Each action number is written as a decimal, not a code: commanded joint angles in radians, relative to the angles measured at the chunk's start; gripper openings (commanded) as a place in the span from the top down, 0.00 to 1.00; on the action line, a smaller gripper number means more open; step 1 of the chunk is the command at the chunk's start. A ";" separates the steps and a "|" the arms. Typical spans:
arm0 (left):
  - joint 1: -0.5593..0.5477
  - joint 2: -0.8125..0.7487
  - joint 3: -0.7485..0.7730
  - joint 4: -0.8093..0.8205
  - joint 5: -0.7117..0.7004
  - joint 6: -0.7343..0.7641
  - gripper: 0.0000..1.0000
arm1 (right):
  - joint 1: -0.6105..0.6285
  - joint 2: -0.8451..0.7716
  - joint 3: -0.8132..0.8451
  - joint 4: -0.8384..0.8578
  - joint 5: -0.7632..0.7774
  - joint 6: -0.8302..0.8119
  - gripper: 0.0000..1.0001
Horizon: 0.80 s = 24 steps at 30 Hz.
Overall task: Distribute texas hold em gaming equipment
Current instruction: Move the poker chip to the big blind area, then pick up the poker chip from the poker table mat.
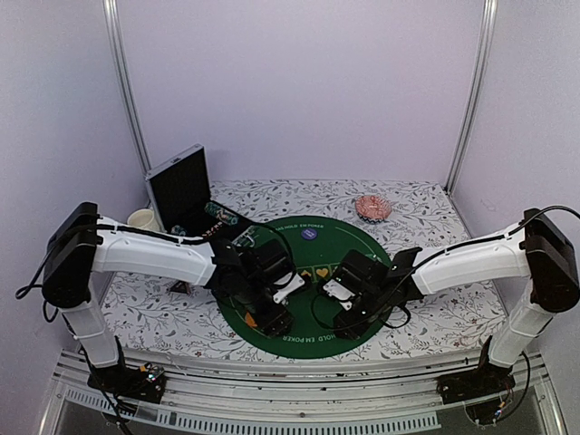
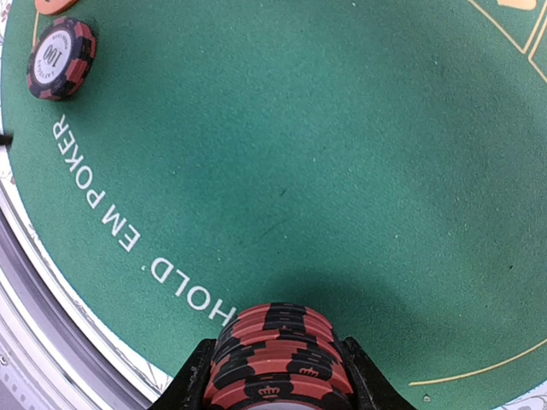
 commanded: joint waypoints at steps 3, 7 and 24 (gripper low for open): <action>0.116 0.017 0.053 -0.002 -0.061 -0.070 0.31 | 0.008 -0.035 -0.017 0.010 0.014 0.009 0.97; 0.142 0.086 0.101 -0.009 -0.093 -0.082 0.31 | 0.008 -0.033 -0.013 0.011 0.013 0.007 0.97; 0.125 0.242 0.187 -0.050 -0.059 -0.050 0.35 | 0.009 -0.001 0.000 0.011 0.007 -0.005 0.97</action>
